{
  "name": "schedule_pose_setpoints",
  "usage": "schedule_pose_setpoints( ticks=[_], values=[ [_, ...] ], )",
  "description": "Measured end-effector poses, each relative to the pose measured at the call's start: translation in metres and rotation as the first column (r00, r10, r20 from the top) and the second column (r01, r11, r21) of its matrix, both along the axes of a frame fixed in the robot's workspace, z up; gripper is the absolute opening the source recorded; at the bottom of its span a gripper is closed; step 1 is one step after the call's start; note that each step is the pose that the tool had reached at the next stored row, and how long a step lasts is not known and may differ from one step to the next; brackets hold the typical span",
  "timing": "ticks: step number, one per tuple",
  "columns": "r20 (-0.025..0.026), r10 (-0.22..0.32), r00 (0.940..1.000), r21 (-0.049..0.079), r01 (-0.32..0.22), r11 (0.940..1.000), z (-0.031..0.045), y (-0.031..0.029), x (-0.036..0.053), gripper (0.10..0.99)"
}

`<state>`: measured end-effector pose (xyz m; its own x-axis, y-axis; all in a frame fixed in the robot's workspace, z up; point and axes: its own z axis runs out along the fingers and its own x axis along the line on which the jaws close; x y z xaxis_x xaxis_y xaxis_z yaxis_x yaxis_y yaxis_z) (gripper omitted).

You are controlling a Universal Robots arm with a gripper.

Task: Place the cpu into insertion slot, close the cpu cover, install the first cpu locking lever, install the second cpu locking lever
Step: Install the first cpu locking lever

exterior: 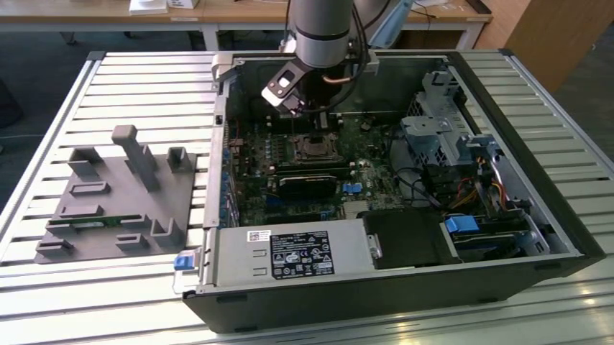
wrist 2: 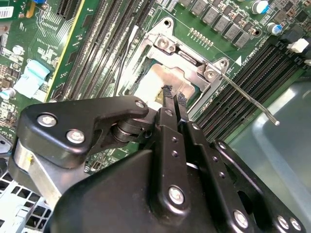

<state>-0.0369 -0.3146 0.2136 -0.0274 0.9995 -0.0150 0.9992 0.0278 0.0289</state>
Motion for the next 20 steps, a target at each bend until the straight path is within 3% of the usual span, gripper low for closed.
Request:
schedule_pose_setpoints(
  ticks=[10,20],
  values=[
    [0.0001,0.0,1.0,0.0,0.0,1.0,0.0108,0.0,0.0,0.176],
    [0.0,0.0,1.0,0.0,0.0,1.0,0.0386,0.0,0.0,0.176]
  ],
)
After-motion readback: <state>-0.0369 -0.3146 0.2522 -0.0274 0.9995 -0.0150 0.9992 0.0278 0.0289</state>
